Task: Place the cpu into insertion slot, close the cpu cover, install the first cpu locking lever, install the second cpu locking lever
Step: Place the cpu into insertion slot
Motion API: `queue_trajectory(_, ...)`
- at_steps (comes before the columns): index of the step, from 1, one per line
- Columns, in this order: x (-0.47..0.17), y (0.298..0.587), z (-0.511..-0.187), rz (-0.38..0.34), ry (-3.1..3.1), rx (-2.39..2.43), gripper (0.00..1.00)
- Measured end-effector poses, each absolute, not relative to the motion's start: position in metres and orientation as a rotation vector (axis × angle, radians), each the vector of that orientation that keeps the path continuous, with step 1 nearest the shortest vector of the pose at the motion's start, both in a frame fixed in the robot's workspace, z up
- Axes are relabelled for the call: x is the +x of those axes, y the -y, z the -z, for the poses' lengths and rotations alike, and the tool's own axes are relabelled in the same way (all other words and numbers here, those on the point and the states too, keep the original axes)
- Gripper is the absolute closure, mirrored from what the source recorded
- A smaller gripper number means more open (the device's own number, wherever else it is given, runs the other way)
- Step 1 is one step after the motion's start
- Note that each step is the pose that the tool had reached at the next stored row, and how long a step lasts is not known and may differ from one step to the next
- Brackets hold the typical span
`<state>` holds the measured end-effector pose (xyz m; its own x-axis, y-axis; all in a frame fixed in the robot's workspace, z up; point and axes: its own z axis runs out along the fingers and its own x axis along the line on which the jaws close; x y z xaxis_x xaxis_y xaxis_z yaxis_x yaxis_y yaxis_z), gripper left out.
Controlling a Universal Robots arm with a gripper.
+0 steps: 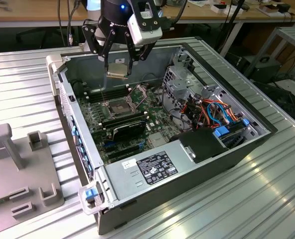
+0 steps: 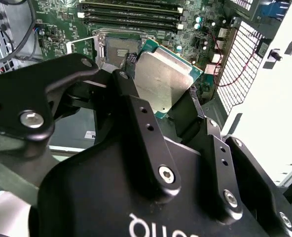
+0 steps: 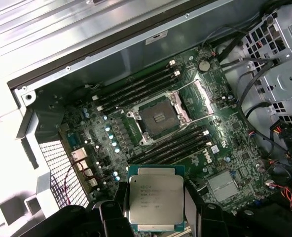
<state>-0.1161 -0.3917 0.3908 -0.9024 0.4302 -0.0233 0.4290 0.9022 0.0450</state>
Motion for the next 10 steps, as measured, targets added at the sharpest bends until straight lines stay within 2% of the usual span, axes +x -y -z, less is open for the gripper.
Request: queue_trajectory(10, -0.1160, 0.3917, -0.3907, -0.060, -3.025, 0.715, 0.45)
